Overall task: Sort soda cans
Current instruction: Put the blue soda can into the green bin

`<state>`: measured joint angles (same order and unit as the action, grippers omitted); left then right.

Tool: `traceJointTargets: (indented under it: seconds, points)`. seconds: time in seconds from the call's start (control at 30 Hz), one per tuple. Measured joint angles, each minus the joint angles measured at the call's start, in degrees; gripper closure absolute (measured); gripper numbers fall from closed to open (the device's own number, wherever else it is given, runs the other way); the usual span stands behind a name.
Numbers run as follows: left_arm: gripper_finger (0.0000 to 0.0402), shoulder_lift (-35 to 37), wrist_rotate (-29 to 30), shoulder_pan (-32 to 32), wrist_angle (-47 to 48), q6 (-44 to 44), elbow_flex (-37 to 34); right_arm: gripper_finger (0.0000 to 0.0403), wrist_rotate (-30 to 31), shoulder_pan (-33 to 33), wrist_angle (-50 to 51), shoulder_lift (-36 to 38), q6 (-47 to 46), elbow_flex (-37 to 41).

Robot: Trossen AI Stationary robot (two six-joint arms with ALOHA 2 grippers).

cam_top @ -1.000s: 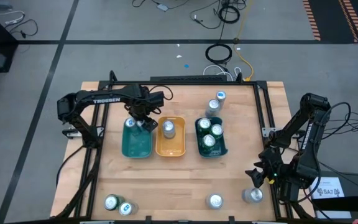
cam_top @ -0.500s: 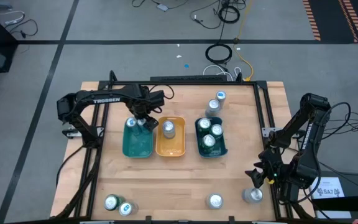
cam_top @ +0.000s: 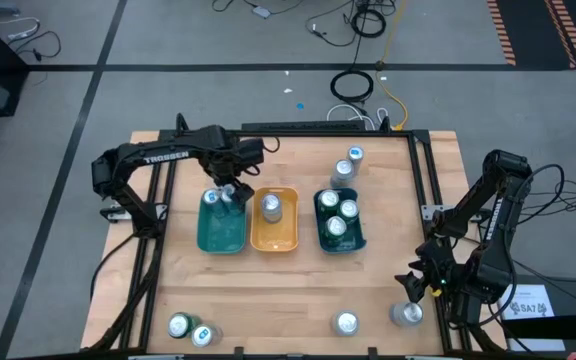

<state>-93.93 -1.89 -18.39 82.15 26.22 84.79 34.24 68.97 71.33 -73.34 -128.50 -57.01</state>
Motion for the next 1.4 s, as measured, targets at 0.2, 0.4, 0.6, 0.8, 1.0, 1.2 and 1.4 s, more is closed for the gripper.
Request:
traceJointTargets:
  seconds: [0.2,0.4,0.6,0.8,1.0,1.2,1.4]
  points:
    - [0.0031,2.8,2.4,3.7,6.5,9.2,6.9,0.0101,0.0,0.0,0.0,0.0,1.7,0.0]
    - [0.0031,10.4,8.0,20.7,6.7,30.0,5.5,0.0101,0.3,0.0,0.0,0.0,3.9,0.0]
    - [0.0031,12.9,14.4,42.6,7.0,59.2,2.8,0.0101,0.2,0.0,-0.2,0.0,6.1,0.0]
    - [0.0031,9.5,15.7,54.7,2.4,71.0,2.8,0.0101,0.2,0.0,-0.4,0.0,9.1,0.0]
    - [0.0031,5.9,15.5,59.6,2.4,72.3,2.8,0.0101,0.2,0.0,-0.5,0.0,9.6,0.0]
    - [0.0031,1.7,15.4,61.2,2.3,63.3,2.8,0.0101,0.2,0.0,-0.9,0.0,9.6,0.0]
    - [0.0031,-1.3,15.1,61.0,-4.4,50.4,2.8,0.0101,0.2,0.0,-0.9,0.0,7.1,0.0]
